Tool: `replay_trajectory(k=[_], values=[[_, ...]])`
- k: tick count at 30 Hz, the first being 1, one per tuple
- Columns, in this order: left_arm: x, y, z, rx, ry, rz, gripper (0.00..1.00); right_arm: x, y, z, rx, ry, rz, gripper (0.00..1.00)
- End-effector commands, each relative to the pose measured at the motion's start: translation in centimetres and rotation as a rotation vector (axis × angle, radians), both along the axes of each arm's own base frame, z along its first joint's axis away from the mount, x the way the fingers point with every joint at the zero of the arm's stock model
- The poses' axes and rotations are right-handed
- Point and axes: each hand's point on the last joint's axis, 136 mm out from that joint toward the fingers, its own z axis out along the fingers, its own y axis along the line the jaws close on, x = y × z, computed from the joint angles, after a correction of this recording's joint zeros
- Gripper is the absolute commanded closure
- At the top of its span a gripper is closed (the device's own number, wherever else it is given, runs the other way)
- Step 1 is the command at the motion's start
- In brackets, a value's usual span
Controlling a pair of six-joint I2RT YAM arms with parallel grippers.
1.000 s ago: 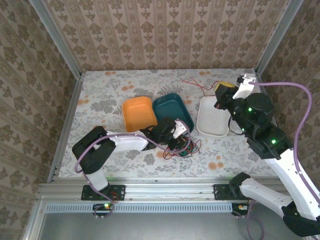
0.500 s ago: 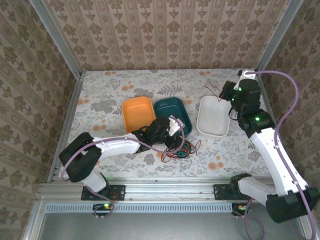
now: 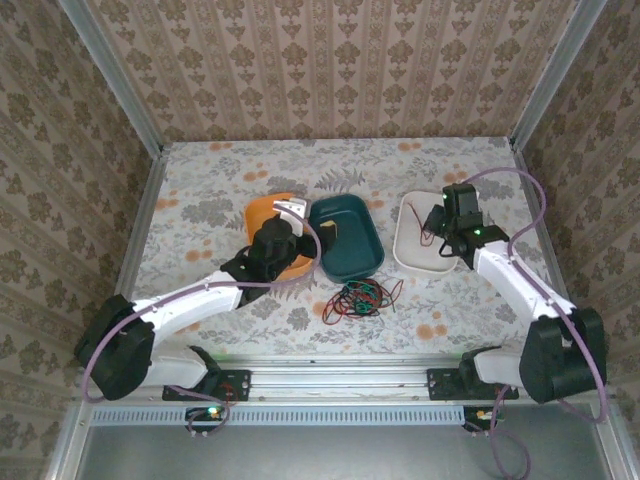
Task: Untangle the cables
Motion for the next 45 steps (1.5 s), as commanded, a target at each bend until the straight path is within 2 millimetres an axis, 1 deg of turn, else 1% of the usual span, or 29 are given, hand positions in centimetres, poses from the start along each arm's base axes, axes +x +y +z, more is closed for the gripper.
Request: replay_trajectory(k=[1,4,7,8,10,12,13,14,16,17,19,20,23,24,25,26,27,28,29,31,33,34,35,37,38,39,40,42,45], values=[[-0.6,0.1,-1.0,-0.011,0.054,0.013,0.12,-1.7,-0.6,-4.2,-0.002,0.142,-0.075,1.00],[-1.2,-0.5,-1.7,0.006,0.061,-0.004,0.12,-2.3,-0.2,-6.9,-0.001,0.233,-0.070,1.00],[-1.5,-1.4,-1.9,0.043,0.056,-0.025,0.11,-2.8,-0.2,-8.3,0.005,0.294,-0.085,1.00],[-1.5,-1.6,-1.9,0.054,0.057,-0.029,0.11,-3.0,-0.3,-8.5,0.003,0.307,-0.090,0.99],[-1.6,-2.1,-2.0,0.070,0.058,-0.045,0.10,-3.0,-0.6,-8.4,-0.011,0.314,-0.108,0.96],[-1.6,-2.4,-1.9,0.079,0.054,-0.052,0.10,-3.0,-1.2,-7.5,-0.034,0.300,-0.140,0.88],[-1.5,-2.5,-1.9,0.083,0.052,-0.054,0.10,-3.0,-1.5,-6.8,-0.045,0.285,-0.156,0.77],[-1.4,-2.6,-1.9,0.087,0.050,-0.055,0.10,-2.9,-1.8,-5.9,-0.052,0.264,-0.169,0.63],[-1.4,-2.7,-1.8,0.092,0.048,-0.058,0.09,-2.7,-2.1,-4.3,-0.059,0.220,-0.182,0.43],[-1.4,-2.8,-1.8,0.096,0.045,-0.060,0.09,-2.6,-2.3,-2.5,-0.052,0.166,-0.186,0.36],[-1.3,-2.8,-2.0,0.109,0.046,-0.061,0.09,-2.4,-2.4,-0.7,-0.047,0.110,-0.187,0.00],[-1.3,-2.8,-2.1,0.119,0.046,-0.064,0.08,-2.4,-2.4,0.3,-0.043,0.082,-0.186,0.00],[-1.5,-3.0,-2.6,0.148,0.045,-0.088,0.08,-2.7,-2.1,2.3,-0.043,0.028,-0.163,0.00],[-1.7,-3.1,-2.8,0.164,0.046,-0.104,0.08,-2.8,-1.5,2.8,-0.042,0.011,-0.131,0.02],[-2.0,-3.3,-3.0,0.181,0.046,-0.124,0.07,-2.8,-0.4,3.2,-0.037,-0.003,-0.068,0.04],[-2.3,-3.5,-3.3,0.199,0.047,-0.146,0.07,-2.8,1.0,3.4,-0.028,-0.013,0.008,0.05],[-2.6,-3.8,-3.5,0.217,0.051,-0.171,0.07,-3.0,3.2,3.5,-0.017,-0.018,0.117,0.08],[-3.0,-3.9,-4.0,0.237,0.061,-0.193,0.07,-3.5,5.8,3.4,-0.004,-0.012,0.249,0.10],[-3.3,-4.0,-4.4,0.248,0.074,-0.210,0.06,-4.2,8.2,3.2,0.013,-0.004,0.374,0.12],[-4.0,-4.0,-5.4,0.266,0.115,-0.246,0.06,-6.8,13.3,2.2,0.058,0.050,0.636,0.17],[-4.6,-3.8,-6.3,0.281,0.149,-0.266,0.05,-9.3,16.4,0.9,0.096,0.110,0.787,0.23],[-4.9,-3.5,-6.8,0.293,0.169,-0.273,0.05,-10.6,17.7,0.2,0.119,0.136,0.846,0.26],[-5.1,-3.2,-7.2,0.305,0.187,-0.275,0.05,-11.4,18.5,-0.5,0.131,0.156,0.881,0.28],[-5.3,-2.5,-7.9,0.331,0.212,-0.264,0.05,-12.2,18.9,-1.7,0.120,0.187,0.886,0.29],[-5.5,-2.3,-8.1,0.337,0.217,-0.265,0.05,-12.3,18.6,-2.2,0.105,0.199,0.869,0.38],[-5.7,-2.2,-8.2,0.340,0.222,-0.271,0.05,-12.1,17.9,-2.8,0.077,0.210,0.822,0.49],[-6.0,-2.2,-8.3,0.339,0.227,-0.284,0.05,-12.0,16.9,-3.4,0.055,0.224,0.770,0.53],[-6.7,-2.8,-8.3,0.346,0.224,-0.330,0.05,-11.9,15.0,-4.2,-0.005,0.237,0.683,0.50],[-8.3,-4.2,-8.5,0.396,0.186,-0.431,0.05,-12.1,12.9,-4.7,-0.060,0.247,0.592,0.51]])
